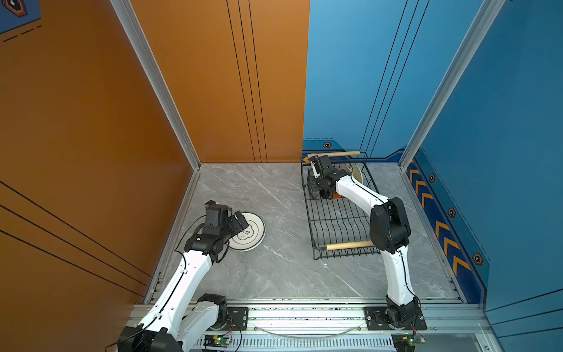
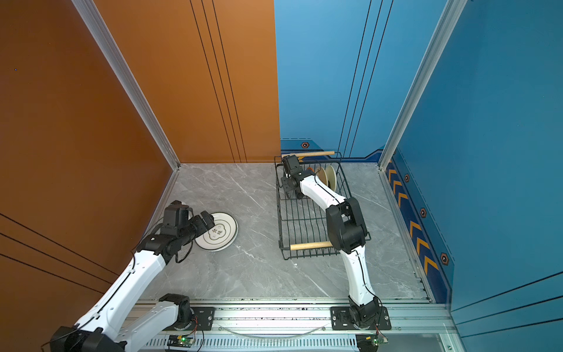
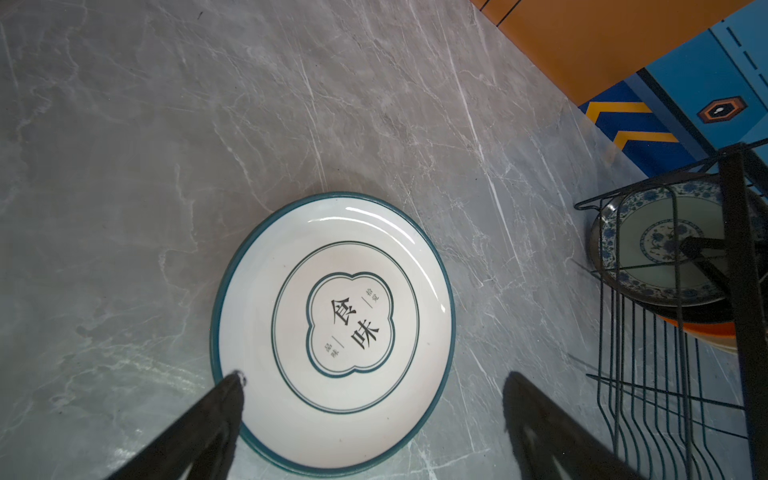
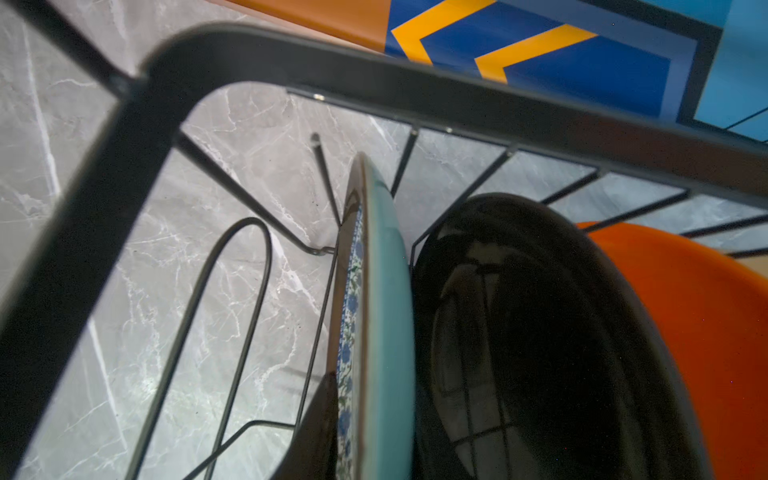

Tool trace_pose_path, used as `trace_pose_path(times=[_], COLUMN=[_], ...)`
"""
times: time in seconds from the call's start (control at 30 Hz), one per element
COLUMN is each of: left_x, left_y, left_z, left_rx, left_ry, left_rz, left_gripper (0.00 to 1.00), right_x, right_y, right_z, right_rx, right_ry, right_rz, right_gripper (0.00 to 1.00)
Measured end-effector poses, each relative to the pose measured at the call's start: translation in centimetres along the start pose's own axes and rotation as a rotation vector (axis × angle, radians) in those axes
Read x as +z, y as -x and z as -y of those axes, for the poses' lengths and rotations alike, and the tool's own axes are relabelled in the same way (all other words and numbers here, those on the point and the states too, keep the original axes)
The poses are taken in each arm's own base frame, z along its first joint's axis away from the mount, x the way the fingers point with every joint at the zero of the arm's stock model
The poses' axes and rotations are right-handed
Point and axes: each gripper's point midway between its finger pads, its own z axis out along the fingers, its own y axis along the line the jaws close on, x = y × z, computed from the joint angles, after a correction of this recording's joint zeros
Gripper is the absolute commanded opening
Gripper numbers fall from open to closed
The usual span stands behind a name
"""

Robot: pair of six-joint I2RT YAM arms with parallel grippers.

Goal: Unload the plates from the dish rack
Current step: 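Lower the right gripper into the rack toward the blue-and-white floral plate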

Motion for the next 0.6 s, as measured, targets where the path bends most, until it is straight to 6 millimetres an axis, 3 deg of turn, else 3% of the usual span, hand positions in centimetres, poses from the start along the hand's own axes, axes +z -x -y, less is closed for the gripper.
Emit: trace_pose_path(times=[0.4,0.6], left_x=[0.7,0.6], left_y=[0.1,0.7], left_z=[3.4,4.5], left_rx=[0.163,0.211], left_ry=[-0.015,-0.022], left_rz=[0.011,0.035], left_gripper=[0.98,0.98], right_x=[-1.4,-3.3], right_y=[-1.0,-0.8], right_z=[1.2,1.0], right_rx=[0.006,-0.016], right_ry=[-0.044,-0.036], right_rz=[0.023,0.041], right_gripper=[0.16,0.15])
